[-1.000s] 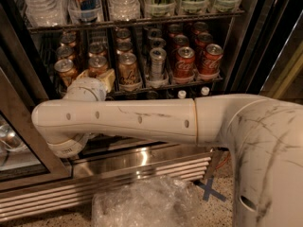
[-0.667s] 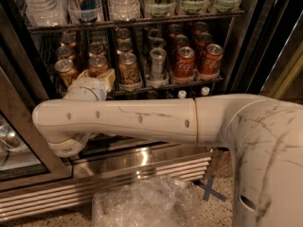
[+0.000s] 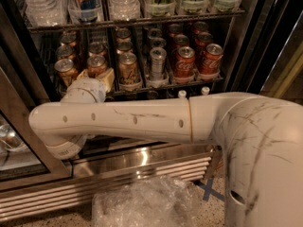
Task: Pick orange can from middle shelf of fridge
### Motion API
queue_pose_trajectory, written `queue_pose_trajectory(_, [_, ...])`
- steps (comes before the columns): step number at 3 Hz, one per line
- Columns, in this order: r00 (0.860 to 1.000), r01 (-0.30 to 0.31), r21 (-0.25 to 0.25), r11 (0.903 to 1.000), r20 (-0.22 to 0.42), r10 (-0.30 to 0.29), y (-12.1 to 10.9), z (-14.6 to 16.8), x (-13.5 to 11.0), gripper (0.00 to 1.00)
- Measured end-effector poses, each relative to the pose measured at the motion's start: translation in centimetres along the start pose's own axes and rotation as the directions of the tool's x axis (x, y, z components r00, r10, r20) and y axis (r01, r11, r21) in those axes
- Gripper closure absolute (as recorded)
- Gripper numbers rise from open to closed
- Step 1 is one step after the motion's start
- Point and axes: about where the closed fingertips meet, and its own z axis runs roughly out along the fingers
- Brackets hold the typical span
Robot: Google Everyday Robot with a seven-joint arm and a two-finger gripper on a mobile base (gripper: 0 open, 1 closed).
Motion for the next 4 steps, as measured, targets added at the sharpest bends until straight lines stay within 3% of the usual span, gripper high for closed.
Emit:
queue_pose_trajectory(1, [1.0,0.003,0.005,1.0,0.023,-0.003,0.53,-0.32,-0.13,1.0])
queue_pose_trajectory(4, [0.999,-0.002,0.001,1.0,0.044,0.002,1.11,-0.63,-0.5,1.0])
